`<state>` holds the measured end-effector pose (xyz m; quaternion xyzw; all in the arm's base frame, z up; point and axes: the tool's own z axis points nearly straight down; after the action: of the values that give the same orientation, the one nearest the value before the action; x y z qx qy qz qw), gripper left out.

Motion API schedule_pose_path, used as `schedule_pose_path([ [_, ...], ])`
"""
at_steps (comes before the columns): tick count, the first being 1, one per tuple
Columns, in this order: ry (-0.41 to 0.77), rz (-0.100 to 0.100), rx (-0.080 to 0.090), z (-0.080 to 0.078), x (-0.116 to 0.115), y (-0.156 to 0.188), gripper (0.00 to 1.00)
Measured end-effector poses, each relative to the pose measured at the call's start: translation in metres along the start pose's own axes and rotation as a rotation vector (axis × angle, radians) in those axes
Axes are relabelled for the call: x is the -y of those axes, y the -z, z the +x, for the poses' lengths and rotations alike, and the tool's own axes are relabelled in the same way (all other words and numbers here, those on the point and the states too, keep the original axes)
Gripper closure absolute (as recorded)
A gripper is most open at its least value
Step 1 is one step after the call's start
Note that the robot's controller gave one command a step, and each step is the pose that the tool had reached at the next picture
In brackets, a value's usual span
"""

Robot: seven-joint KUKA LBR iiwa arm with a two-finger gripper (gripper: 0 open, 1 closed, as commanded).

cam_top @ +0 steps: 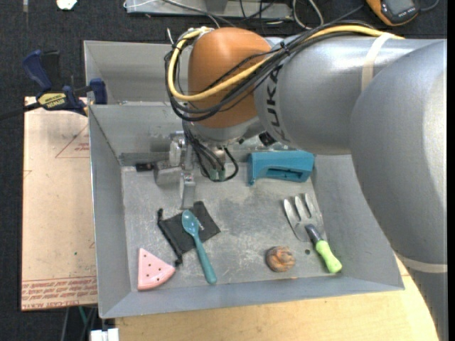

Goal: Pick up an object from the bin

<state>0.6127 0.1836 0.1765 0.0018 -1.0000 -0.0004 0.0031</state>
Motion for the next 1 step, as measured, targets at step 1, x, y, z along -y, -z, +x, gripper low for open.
schedule_pose_path([
  [1,-0.003,-0.001,0.007,-0.0016,0.001,0.0052,0.0],
])
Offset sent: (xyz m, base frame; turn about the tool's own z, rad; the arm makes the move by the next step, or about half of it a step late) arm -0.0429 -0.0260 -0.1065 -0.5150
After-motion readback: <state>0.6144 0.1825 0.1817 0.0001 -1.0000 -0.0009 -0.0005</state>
